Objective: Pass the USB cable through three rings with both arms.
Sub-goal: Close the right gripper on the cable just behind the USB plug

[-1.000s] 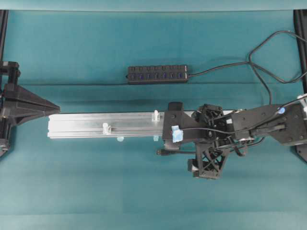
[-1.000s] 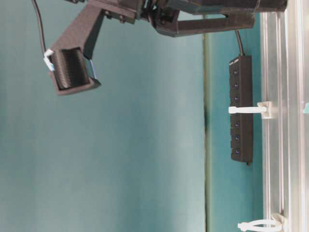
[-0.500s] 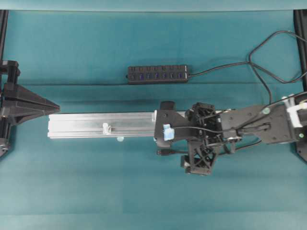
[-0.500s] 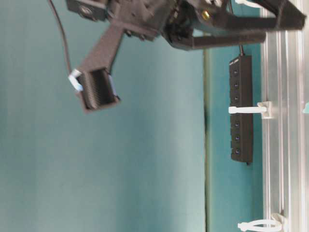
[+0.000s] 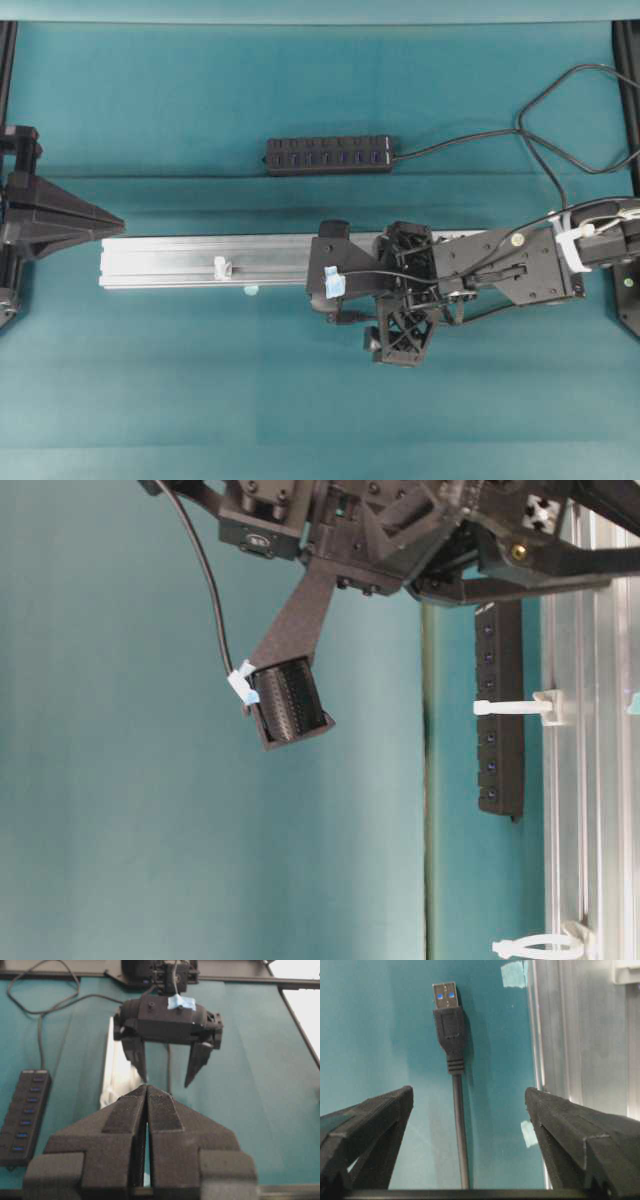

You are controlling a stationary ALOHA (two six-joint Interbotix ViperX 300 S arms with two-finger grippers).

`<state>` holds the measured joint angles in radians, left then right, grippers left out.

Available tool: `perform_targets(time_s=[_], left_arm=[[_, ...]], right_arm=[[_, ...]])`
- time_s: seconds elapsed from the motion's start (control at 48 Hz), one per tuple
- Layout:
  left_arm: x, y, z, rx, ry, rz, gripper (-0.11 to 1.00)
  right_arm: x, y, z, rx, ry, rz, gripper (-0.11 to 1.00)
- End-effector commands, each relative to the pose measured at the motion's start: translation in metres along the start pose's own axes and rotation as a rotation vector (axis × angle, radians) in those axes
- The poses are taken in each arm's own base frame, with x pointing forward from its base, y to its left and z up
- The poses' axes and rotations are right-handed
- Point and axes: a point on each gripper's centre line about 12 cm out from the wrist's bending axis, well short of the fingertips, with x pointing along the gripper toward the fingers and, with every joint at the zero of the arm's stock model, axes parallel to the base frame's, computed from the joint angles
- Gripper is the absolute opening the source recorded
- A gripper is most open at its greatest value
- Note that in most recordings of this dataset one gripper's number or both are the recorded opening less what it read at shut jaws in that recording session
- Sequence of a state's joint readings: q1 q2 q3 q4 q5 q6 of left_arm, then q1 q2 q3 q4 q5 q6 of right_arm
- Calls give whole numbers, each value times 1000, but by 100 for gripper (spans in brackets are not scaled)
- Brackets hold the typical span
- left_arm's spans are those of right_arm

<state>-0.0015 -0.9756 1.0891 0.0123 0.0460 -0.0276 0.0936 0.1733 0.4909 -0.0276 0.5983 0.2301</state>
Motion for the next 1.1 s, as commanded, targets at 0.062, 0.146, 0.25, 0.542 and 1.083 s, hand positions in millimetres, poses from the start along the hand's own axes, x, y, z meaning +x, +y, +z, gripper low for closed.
perform_targets(time_s=[0.062,0.146,0.25,0.542,1.083], left_arm=[[1,1,11,1,-26,4,2],[1,1,11,1,-26,6,2],[1,1,12,1,-28,4,2],[1,1,12,1,-28,6,2],[1,2,11,1,-25,10,2]], right_arm=[[4,0,2,-29,-5,-8,65],[7,0,1,-32,2,-11,65],[9,0,0,-32,2,-11,62],[14,-1,-2,-36,17,-16,56],[24,-2,-4,-37,47,-22,56]])
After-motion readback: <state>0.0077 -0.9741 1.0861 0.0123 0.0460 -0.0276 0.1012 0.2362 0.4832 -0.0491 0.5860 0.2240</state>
